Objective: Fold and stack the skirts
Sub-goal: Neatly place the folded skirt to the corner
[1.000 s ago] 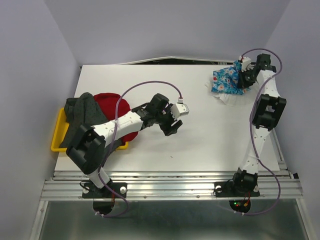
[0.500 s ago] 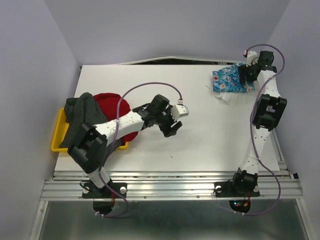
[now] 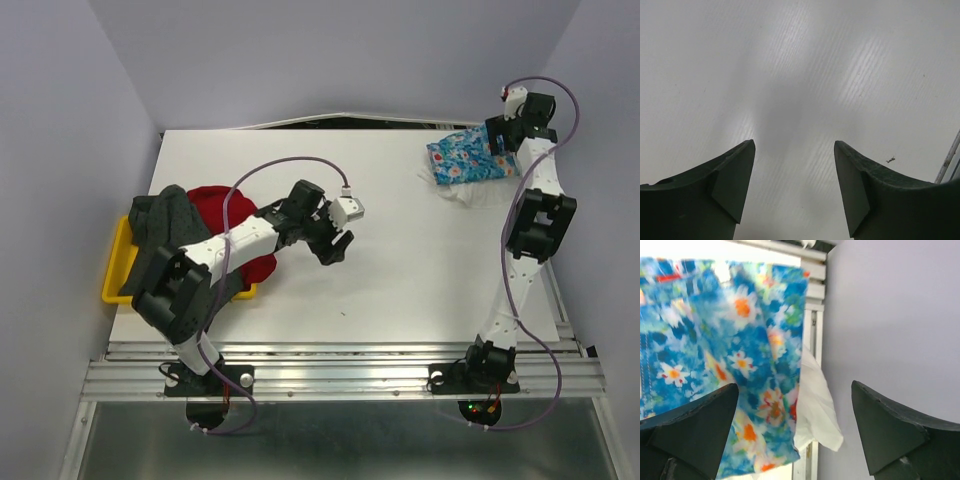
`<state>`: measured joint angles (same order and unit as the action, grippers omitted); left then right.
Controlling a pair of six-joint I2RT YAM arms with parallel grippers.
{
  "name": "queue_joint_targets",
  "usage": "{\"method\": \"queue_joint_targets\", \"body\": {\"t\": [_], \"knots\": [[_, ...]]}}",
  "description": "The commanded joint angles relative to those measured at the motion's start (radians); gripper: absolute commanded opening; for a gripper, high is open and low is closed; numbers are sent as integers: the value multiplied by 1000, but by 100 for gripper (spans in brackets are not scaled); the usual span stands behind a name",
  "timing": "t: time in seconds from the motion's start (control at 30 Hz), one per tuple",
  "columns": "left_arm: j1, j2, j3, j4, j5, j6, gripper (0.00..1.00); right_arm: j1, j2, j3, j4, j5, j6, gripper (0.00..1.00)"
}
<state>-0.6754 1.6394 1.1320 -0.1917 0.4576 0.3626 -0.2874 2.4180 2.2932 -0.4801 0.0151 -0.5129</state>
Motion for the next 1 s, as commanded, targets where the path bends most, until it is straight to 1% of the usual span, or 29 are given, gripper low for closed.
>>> {"method": "queue_joint_targets", "body": {"t": [0.0,0.03,0.07,0.17,0.2,0.27,0.3,0.37,0.4,0.43,0.5,0.53,0.57,0.6,0.63,0.67,0.7,0.77,0.8,0.83,0.9,0.97], "knots": [[57,-95,37,24,50,-43,77,-10,-168,0,25,-101,60,100],[71,-104,40,29,53,-62,80,-10,-187,8,8,-116,82,100],[88,-115,38,34,55,-73,98,-10,-197,32,-11,-150,92,100],[161,-170,48,52,58,-114,99,-10,-244,61,-98,-242,135,100],[201,-202,55,61,56,-122,99,-10,-261,60,-118,-276,139,100],[238,-234,69,70,32,-149,99,-1,-313,51,-185,-348,163,100],[272,-260,87,74,-8,-163,99,-1,-333,28,-230,-372,181,100],[298,-277,112,66,-65,-201,99,11,-371,-7,-276,-435,213,100],[313,-279,153,14,-60,-195,99,23,-413,-62,-325,-463,220,100],[339,-277,172,-15,-50,-183,99,39,-436,-99,-345,-486,259,100],[370,-289,187,-67,-19,-180,99,53,-528,-209,-353,-539,303,100],[394,-297,178,-75,-17,-182,99,71,-563,-342,-348,-564,341,100],[401,-306,166,-80,-25,-174,99,71,-604,-421,-335,-578,365,100],[402,-328,131,-90,-51,-144,99,92,-691,-502,-290,-590,391,100],[401,-337,109,-100,-62,-120,99,106,-738,-655,-269,-598,407,100],[401,-348,88,-103,-82,-107,99,122,-781,-656,-246,-601,419,100],[401,-372,36,-103,-118,-97,99,158,-824,-799,-204,-596,427,100],[401,-392,-18,-109,-126,-56,99,203,-925,-917,-187,-590,427,100],[401,-404,-46,-110,-131,-47,99,226,-956,-1016,-180,-574,429,100],[401,-430,-99,-101,-141,-45,99,261,-985,-1063,-161,-570,429,100],[401,-470,-153,-98,-174,-33,99,301,-1080,-1171,-141,-569,424,100],[401,-496,-169,-95,-206,-34,99,314,-1100,-1227,-121,-554,418,100]]}}
